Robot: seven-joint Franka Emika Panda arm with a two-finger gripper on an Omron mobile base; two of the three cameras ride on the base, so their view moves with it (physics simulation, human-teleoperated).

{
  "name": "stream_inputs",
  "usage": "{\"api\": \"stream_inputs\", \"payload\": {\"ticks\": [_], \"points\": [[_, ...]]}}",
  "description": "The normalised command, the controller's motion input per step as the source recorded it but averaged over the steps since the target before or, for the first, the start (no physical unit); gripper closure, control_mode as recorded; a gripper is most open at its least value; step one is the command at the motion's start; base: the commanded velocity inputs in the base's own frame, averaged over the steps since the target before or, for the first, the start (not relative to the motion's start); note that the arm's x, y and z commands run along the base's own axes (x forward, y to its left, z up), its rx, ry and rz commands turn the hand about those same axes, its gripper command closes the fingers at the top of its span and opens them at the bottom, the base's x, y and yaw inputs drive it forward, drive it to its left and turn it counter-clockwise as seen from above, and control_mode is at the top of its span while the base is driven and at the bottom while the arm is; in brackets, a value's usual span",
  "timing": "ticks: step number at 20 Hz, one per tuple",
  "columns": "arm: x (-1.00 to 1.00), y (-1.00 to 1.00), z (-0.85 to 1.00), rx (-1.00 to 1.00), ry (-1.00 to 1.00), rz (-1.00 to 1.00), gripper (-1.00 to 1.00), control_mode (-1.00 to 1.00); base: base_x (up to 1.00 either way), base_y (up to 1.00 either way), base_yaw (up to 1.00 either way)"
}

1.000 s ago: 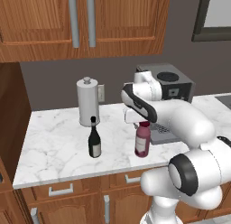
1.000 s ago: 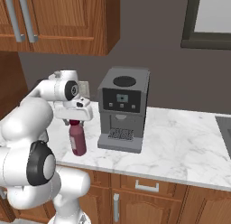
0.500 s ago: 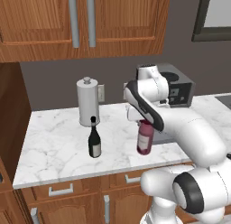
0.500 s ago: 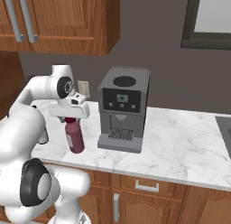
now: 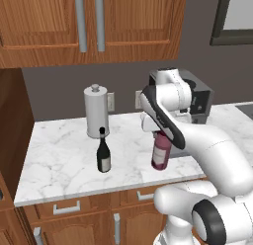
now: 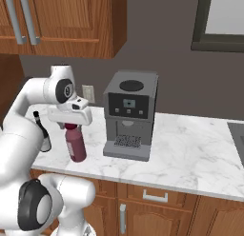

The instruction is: There is a wine glass and glass cup on the dining counter. Place the wine bottle next to the wine glass and the juice bottle next to the glass cup.

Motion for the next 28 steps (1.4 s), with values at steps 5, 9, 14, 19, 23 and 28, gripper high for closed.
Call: {"api": "stream_inputs", "payload": {"ticks": [5,9,14,19,23,28], "points": [[0.00,0.00,0.00,0.00,0.00,0.00,1.00,-1.00,0.00,0.00,0.00],[0.00,0.00,0.00,0.00,0.00,0.00,1.00,-1.00,0.00,0.00,0.00],[0.00,0.00,0.00,0.00,0.00,0.00,1.00,-1.00,0.00,0.00,0.00],[0.00,0.00,0.00,0.00,0.00,0.00,1.00,1.00,-0.29,0.00,0.00],[0.00,0.00,0.00,0.00,0.00,0.00,1.00,1.00,-0.48,0.00,0.10],[0.00,0.00,0.00,0.00,0.00,0.00,1.00,1.00,-0.33,0.15,0.68]]}}
